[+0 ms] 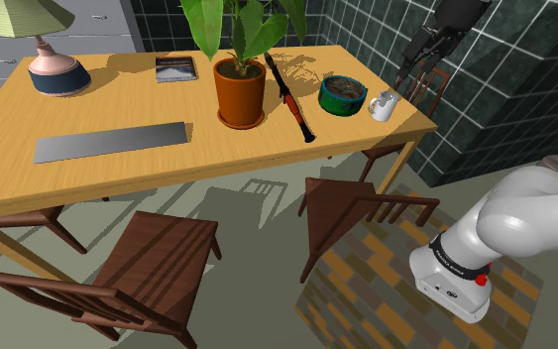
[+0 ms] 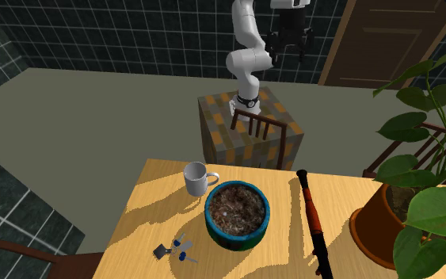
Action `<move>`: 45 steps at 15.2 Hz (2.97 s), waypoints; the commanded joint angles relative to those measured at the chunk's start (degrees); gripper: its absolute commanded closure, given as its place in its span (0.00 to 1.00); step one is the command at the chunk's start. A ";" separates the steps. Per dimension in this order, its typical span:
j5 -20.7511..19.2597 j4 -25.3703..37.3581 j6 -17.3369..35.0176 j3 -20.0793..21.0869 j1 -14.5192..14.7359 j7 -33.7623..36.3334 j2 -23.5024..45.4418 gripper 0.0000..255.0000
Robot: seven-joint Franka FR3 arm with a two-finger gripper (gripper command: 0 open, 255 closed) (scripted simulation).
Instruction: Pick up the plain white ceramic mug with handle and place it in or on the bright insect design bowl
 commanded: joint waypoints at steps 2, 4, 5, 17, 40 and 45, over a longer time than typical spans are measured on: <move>-0.60 -0.66 1.16 -1.07 -0.30 -1.14 0.52 0.00; -1.75 -1.79 3.53 -3.23 -0.91 -3.42 1.78 0.00; -2.30 -2.25 4.73 -4.32 -1.20 -4.55 2.52 0.00; -5.97 -2.14 19.36 -17.79 -3.34 -18.45 16.97 0.00; 21.83 25.79 31.53 -32.96 -9.68 -55.15 65.62 0.00; 23.95 25.18 34.14 -31.88 -10.33 -56.45 68.12 0.00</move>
